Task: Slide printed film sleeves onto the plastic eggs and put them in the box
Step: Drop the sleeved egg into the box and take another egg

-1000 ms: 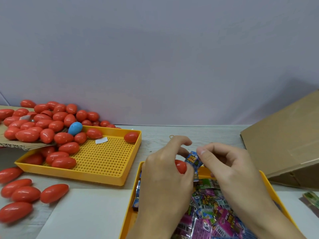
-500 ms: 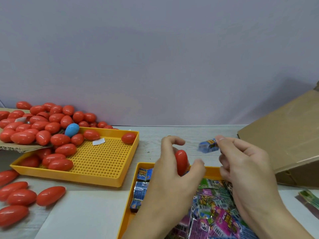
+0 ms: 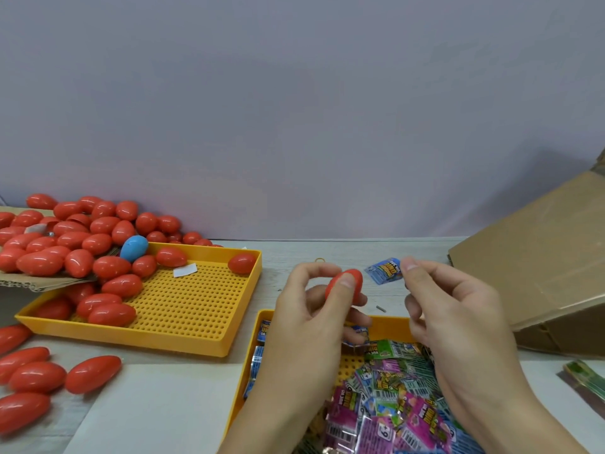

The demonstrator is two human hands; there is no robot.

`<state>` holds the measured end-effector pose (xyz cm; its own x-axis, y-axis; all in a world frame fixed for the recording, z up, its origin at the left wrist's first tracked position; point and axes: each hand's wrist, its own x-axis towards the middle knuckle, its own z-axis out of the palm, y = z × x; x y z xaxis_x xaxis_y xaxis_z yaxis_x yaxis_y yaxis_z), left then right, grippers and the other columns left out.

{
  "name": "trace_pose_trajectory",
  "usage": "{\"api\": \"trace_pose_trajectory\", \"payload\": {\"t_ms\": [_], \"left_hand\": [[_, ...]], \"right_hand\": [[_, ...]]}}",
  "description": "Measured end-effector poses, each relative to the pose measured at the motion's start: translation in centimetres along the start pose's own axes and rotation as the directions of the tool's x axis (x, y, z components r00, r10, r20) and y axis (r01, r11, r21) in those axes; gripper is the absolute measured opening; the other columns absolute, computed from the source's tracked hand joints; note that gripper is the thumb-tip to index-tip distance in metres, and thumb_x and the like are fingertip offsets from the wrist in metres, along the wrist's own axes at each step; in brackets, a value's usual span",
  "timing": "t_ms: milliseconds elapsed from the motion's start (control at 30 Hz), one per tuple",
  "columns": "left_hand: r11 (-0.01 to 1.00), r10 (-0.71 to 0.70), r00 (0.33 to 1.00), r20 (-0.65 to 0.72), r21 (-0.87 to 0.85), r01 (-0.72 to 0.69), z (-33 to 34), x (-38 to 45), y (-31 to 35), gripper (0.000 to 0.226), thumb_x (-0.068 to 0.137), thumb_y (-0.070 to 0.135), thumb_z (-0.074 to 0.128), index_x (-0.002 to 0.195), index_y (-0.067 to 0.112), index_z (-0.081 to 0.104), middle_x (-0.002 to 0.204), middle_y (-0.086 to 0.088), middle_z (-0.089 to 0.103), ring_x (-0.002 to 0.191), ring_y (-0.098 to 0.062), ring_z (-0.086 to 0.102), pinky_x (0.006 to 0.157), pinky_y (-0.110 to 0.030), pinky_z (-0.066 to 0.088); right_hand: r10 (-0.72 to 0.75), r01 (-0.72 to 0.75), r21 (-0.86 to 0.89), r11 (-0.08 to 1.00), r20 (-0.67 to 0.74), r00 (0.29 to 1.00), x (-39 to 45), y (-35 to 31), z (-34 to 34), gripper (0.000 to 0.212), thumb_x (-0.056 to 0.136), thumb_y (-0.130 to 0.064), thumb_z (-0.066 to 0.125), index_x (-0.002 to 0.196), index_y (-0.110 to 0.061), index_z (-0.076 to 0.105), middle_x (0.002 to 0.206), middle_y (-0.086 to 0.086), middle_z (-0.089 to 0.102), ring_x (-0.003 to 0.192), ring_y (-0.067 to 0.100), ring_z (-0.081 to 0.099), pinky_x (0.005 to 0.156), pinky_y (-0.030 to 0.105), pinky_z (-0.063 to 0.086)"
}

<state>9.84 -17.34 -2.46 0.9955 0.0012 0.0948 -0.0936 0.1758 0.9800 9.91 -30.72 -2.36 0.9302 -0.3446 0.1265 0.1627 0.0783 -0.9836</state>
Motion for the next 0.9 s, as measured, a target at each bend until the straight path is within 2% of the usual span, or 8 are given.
{"api": "trace_pose_trajectory", "payload": {"t_ms": [67,200,300,400,500,667,800,900], "left_hand": [[0.999,-0.024,1.000,0.007,-0.033,0.025,0.00,0.13,0.00,0.016,0.100,0.026,0.051,0.102,0.014,0.062,0.074,-0.008,0.072,0.060,-0.019,0.064,0.050,-0.023,0.049],[0.990,-0.105,0.994,0.012,-0.092,0.105,-0.01,0.19,0.02,0.029,0.105,0.029,0.038,0.097,0.017,0.063,0.063,-0.007,0.063,0.050,-0.017,0.051,0.046,-0.026,0.042],[0.949,-0.193,0.981,0.005,-0.252,0.188,0.09,0.14,0.21,0.032,0.103,0.033,0.042,0.103,0.008,0.062,0.059,-0.007,0.054,0.044,-0.016,0.041,0.042,-0.027,0.039],[0.884,-0.249,0.967,0.061,-0.393,0.252,0.19,0.03,0.64,0.033,0.093,0.031,0.056,0.106,0.002,0.058,0.061,-0.006,0.049,0.044,-0.015,0.038,0.038,-0.025,0.037],[0.896,-0.239,0.968,0.073,-0.367,0.249,0.12,0.02,0.53,0.020,0.095,0.024,0.056,0.102,0.006,0.052,0.061,-0.006,0.050,0.042,-0.015,0.036,0.037,-0.023,0.035],[0.952,-0.199,0.980,0.006,-0.238,0.195,-0.05,0.32,0.06,0.040,0.089,0.042,0.056,0.105,0.005,0.058,0.068,-0.008,0.063,0.050,-0.018,0.052,0.037,-0.025,0.038],[0.969,-0.186,0.979,-0.082,-0.183,0.168,-0.51,0.54,-0.12,0.036,0.088,0.041,0.061,0.095,0.007,0.068,0.065,-0.007,0.065,0.051,-0.017,0.054,0.038,-0.025,0.042],[0.974,-0.182,0.980,-0.077,-0.154,0.169,-0.52,0.53,-0.12,0.039,0.082,0.044,0.064,0.095,0.007,0.068,0.063,-0.008,0.066,0.050,-0.017,0.054,0.040,-0.025,0.043]], "right_hand": [[0.009,-0.009,-0.006,1.000,0.001,1.000,-0.02,0.08,0.01,0.016,0.090,-0.033,0.065,0.087,-0.024,0.077,0.057,-0.017,0.058,0.059,0.004,0.048,0.061,0.023,0.032],[0.021,-0.021,-0.011,1.000,0.009,1.000,-0.02,0.27,0.10,0.017,0.091,-0.029,0.064,0.088,-0.017,0.075,0.056,-0.015,0.059,0.053,0.002,0.049,0.060,0.022,0.033],[0.028,-0.028,-0.013,1.000,0.021,0.999,0.05,0.36,0.13,0.017,0.091,-0.030,0.063,0.091,-0.017,0.074,0.058,-0.016,0.060,0.053,0.000,0.050,0.060,0.021,0.034],[0.025,-0.024,-0.023,0.999,0.028,0.999,0.08,0.42,0.19,0.016,0.091,-0.031,0.063,0.091,-0.019,0.074,0.058,-0.014,0.059,0.051,-0.001,0.050,0.056,0.018,0.035],[0.020,-0.019,-0.037,0.999,0.024,0.999,0.07,0.51,0.16,0.017,0.092,-0.033,0.063,0.091,-0.021,0.074,0.057,-0.008,0.056,0.051,0.002,0.046,0.052,0.020,0.036],[0.001,0.000,-0.039,0.999,0.031,1.000,0.05,0.42,0.36,0.016,0.091,-0.031,0.063,0.088,-0.021,0.074,0.063,0.002,0.065,0.053,0.004,0.054,0.055,0.025,0.036],[0.010,-0.007,-0.062,0.998,0.053,0.999,0.08,0.50,0.43,0.016,0.090,-0.034,0.063,0.091,-0.022,0.074,0.069,0.002,0.069,0.051,0.004,0.055,0.057,0.026,0.038],[0.006,-0.002,-0.076,0.997,0.060,0.998,0.03,0.49,0.45,0.017,0.089,-0.036,0.063,0.091,-0.023,0.074,0.072,0.000,0.070,0.050,0.004,0.055,0.057,0.025,0.039]]}}
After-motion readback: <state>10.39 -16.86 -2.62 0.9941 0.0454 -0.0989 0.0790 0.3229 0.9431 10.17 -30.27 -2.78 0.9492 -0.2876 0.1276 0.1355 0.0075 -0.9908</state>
